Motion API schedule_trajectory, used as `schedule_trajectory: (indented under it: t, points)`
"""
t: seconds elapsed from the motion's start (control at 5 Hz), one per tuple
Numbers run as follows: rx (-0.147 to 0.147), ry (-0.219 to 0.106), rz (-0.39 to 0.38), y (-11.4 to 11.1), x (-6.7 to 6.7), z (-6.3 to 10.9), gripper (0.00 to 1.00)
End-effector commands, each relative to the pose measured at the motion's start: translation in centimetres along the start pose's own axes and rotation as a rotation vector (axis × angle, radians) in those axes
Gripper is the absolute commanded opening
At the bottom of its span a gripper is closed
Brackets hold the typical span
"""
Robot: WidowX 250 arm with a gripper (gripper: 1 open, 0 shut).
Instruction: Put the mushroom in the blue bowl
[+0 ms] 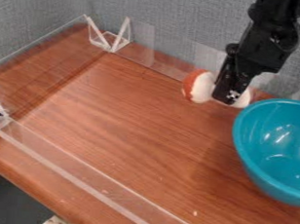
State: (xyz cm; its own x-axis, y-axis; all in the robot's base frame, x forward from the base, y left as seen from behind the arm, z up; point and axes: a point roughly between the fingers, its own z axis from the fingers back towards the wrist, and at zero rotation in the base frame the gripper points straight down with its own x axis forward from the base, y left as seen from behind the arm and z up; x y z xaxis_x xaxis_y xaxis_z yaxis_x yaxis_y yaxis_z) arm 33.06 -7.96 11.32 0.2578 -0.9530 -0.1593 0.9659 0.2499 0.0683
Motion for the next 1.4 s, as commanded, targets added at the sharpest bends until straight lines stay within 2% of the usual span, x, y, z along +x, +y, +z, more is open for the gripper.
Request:
schedule_trajectory:
  t: [0.0, 0.8, 1.2]
  points:
    - [0.076, -0.043, -0.005, 0.8, 0.0, 2.4, 0.00]
    - [0.109, -0.060, -0.067, 1.2, -0.8, 2.2, 0.00]
    - [0.162, -0.099, -0.247, 1.2, 3.6, 1.7, 0.00]
